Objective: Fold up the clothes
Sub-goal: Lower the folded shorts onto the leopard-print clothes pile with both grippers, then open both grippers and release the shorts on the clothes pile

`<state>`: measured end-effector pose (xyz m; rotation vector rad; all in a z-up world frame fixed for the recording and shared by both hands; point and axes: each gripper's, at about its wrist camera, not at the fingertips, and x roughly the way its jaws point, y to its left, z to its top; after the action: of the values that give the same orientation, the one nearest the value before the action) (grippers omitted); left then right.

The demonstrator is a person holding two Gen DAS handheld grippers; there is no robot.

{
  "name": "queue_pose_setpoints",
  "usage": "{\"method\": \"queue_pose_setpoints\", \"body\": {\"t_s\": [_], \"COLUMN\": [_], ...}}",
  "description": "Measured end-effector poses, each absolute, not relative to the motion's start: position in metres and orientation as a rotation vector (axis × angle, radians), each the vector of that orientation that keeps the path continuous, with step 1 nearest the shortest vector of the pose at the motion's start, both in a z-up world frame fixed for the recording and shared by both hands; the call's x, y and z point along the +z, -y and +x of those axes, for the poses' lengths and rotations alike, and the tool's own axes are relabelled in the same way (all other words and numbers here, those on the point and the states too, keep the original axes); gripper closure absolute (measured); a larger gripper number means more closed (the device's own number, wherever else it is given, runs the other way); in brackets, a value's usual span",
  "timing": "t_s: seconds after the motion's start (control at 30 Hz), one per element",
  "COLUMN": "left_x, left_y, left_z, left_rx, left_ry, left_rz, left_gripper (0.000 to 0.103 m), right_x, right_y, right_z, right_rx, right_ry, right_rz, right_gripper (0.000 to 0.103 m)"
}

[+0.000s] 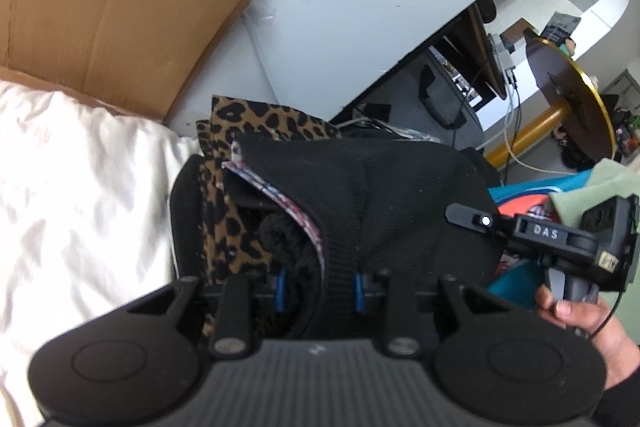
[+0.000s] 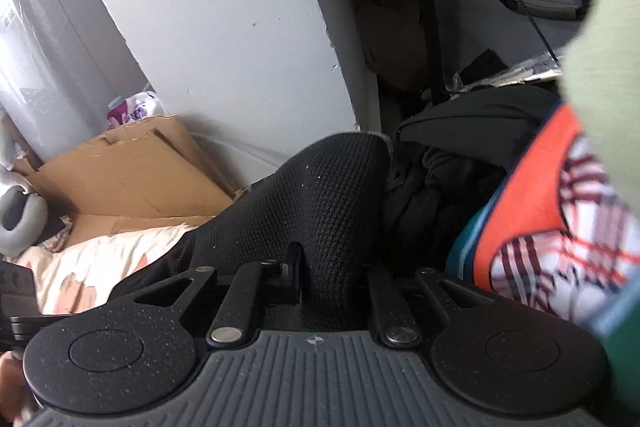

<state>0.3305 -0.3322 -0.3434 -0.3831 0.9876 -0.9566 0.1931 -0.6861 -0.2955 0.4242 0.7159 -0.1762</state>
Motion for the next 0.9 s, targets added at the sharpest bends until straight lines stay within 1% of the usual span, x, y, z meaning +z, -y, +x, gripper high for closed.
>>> {"method": "queue_pose_setpoints", "body": {"t_s": [0.47,0.57,0.63,0.67,0.7,0.8,0.9], "left_x": [-0.361,-0.365,-0.368,-0.367,-0.367,-0.361,-0.36], "left_y": [0.348,0.352,0.353,0.354,0.354,0.359,0.363], "left_z": [0.353,0.356,0.359,0.36,0.36,0.361,0.364], "left_rx": [-0.911,-0.891,-0.882,-0.883,-0.888,-0.921,-0.935], "left_ry": [-1.007,-1.02,-1.029,-1.03,-1.028,-1.003,-0.996], "left_rz": [-0.355,-0.358,-0.365,-0.363,-0.356,-0.302,-0.284], "left_gripper": [0.071,0.071,0.071,0.071,0.071,0.071,0.071], "right_x": [-0.33,-0.338,-0.341,-0.34,-0.339,-0.332,-0.321], "right_y": [0.699,0.7,0.701,0.7,0.699,0.695,0.689], "right_z": [0.261,0.273,0.278,0.278,0.278,0.275,0.264], "right_rx": [-0.239,-0.283,-0.309,-0.322,-0.335,-0.374,-0.369], "right_ry": [-0.77,-0.792,-0.795,-0.79,-0.784,-0.76,-0.713], "right_rz": [0.284,0.248,0.241,0.23,0.219,0.179,0.175], "right_gripper": [0.088,0.081,0.081,0.077,0.072,0.062,0.061]}}
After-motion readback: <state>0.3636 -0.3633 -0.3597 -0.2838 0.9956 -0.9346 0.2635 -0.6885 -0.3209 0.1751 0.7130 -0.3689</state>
